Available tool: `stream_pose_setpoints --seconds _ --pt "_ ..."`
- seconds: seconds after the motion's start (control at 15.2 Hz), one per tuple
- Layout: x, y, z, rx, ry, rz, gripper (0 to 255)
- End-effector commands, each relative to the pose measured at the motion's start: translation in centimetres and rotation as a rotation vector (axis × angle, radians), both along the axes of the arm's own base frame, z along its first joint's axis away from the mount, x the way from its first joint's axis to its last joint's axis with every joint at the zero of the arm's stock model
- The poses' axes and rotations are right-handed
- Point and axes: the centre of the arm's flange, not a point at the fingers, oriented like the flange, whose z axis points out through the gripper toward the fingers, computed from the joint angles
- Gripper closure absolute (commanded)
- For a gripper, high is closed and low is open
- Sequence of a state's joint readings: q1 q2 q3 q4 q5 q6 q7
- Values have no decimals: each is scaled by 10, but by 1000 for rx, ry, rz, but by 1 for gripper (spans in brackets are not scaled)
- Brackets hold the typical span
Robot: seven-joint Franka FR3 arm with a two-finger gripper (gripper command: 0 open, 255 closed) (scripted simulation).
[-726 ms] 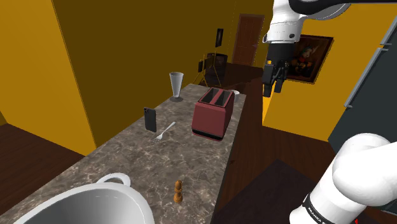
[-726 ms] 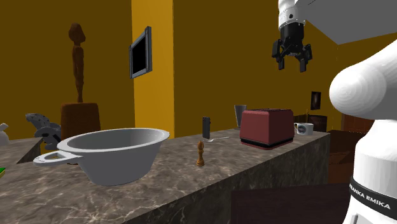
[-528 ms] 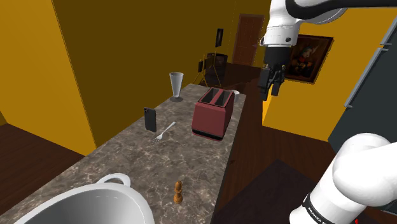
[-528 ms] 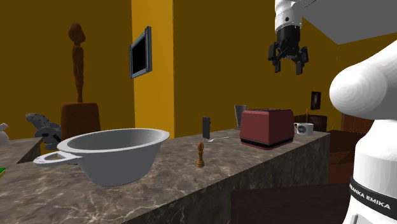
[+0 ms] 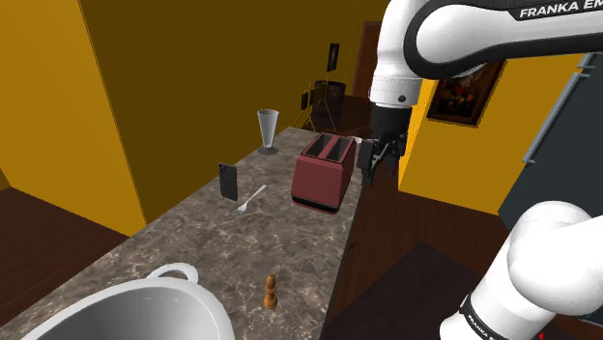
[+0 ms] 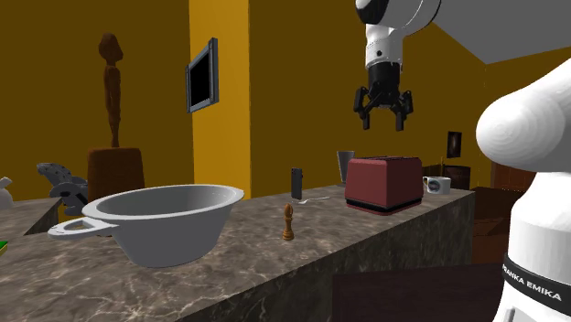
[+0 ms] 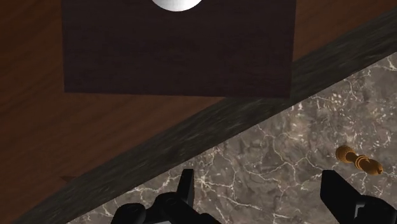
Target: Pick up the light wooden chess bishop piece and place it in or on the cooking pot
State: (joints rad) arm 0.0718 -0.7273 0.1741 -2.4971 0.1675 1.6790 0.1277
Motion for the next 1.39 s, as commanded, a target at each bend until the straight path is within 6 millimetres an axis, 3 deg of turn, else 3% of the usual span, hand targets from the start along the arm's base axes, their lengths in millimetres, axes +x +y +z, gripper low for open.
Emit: stream_pose_setpoints --seconds 0.0,1.32 --pt "1 22 -13 -3 -10 -13 0" --pt "37 230 -174 -43 -93 -122 0"
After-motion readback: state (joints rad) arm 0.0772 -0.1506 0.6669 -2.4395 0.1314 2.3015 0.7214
